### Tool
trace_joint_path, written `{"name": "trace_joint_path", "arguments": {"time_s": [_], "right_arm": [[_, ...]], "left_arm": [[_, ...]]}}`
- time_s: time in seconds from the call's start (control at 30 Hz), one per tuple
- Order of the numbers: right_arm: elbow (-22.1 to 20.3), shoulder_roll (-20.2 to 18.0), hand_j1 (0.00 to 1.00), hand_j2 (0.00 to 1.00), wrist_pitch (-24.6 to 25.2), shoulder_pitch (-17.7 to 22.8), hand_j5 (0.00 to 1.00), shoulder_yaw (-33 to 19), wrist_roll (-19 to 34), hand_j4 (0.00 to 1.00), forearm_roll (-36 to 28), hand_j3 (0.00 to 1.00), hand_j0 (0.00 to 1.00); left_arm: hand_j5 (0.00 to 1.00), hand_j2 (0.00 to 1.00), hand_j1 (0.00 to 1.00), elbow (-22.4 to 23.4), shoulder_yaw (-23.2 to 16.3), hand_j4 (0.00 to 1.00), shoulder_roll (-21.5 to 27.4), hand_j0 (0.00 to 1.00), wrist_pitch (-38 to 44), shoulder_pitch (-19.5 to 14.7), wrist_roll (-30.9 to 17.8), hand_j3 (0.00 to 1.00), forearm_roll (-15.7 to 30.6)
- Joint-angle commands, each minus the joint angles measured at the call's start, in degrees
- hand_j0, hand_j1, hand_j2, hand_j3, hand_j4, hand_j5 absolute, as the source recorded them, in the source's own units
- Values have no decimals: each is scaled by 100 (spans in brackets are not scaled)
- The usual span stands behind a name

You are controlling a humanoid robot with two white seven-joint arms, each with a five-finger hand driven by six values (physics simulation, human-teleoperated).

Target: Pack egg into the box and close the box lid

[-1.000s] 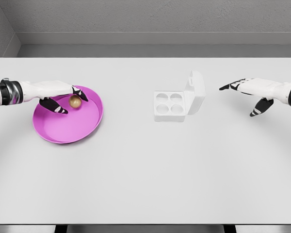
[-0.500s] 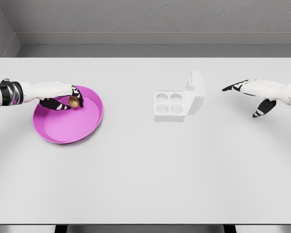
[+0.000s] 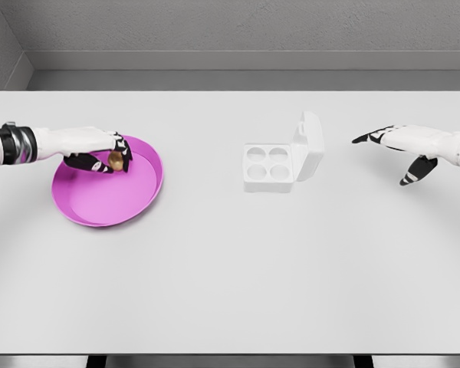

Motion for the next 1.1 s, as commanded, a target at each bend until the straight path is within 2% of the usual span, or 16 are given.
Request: {"name": "trace_joint_path", "arguments": {"time_s": [0.0,0.5,0.8,1.07], "right_arm": [[-1,-1,100,100,10,0,100,1,-2,100,-21,100,100],[-10,-28,100,100,10,0,100,-8,-2,100,-21,100,100],[-18,-28,100,100,10,9,100,-8,-2,100,-21,100,100],[-18,-28,100,100,10,9,100,-8,-2,100,-21,100,100]], "left_arm": [[44,44,44,-207,62,44,11,44,19,0,-5,44,17],[44,44,44,-1033,220,44,2,44,54,-9,-5,44,8],[44,44,44,-1306,220,44,-182,44,72,-17,-5,44,-1],[44,44,44,-1315,211,44,-490,44,72,-9,-5,44,-115]]}}
